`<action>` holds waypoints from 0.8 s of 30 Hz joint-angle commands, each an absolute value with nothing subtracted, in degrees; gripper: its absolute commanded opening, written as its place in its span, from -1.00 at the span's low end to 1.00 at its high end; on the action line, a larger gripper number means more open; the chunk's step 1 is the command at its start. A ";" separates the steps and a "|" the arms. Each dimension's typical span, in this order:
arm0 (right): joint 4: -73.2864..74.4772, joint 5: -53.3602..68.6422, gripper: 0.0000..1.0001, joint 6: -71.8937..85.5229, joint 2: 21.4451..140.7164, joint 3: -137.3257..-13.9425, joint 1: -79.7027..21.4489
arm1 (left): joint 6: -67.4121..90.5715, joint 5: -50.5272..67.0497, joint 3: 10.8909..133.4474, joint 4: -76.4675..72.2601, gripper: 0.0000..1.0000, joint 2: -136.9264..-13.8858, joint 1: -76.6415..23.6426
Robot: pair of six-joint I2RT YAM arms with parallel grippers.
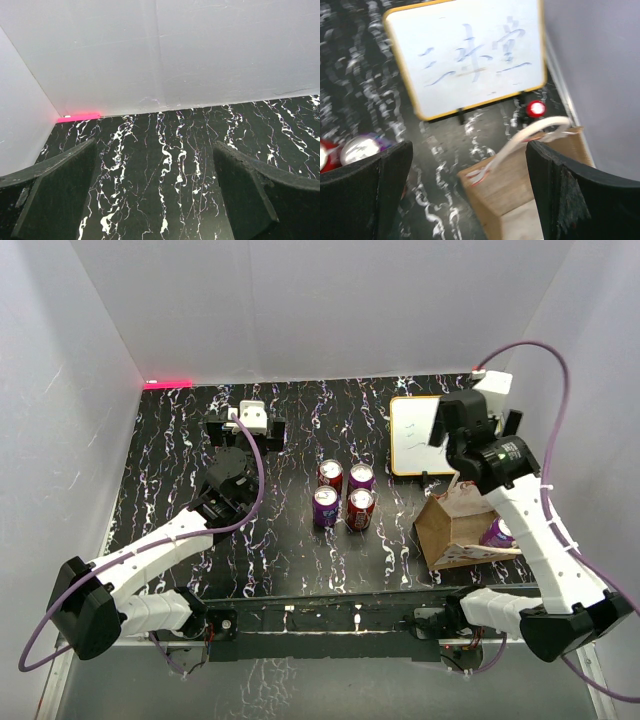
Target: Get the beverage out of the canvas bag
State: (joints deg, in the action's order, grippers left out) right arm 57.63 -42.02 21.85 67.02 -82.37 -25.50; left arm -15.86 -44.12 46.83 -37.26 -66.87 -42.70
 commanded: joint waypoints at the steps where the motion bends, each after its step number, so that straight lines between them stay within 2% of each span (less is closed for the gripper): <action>1: 50.45 -43.20 0.98 21.04 64.68 -80.37 -15.45 | -15.70 -43.43 46.71 -39.33 0.94 -65.18 -42.45; 6: 50.88 -40.83 0.99 27.01 61.22 -76.43 -6.85 | -15.54 -43.28 46.39 -39.66 0.94 -64.29 -42.70; 9: 51.93 -42.88 0.94 32.42 55.26 -71.62 -4.49 | -16.01 -43.41 46.18 -40.24 0.94 -63.91 -43.25; 15: 56.82 -47.10 0.79 42.80 44.23 -63.92 -4.46 | -17.29 -43.35 45.60 -41.56 0.94 -63.42 -44.73; 24: 63.84 -44.81 0.72 58.54 43.61 -58.68 -4.47 | -19.61 -42.55 44.42 -43.63 0.94 -63.72 -47.50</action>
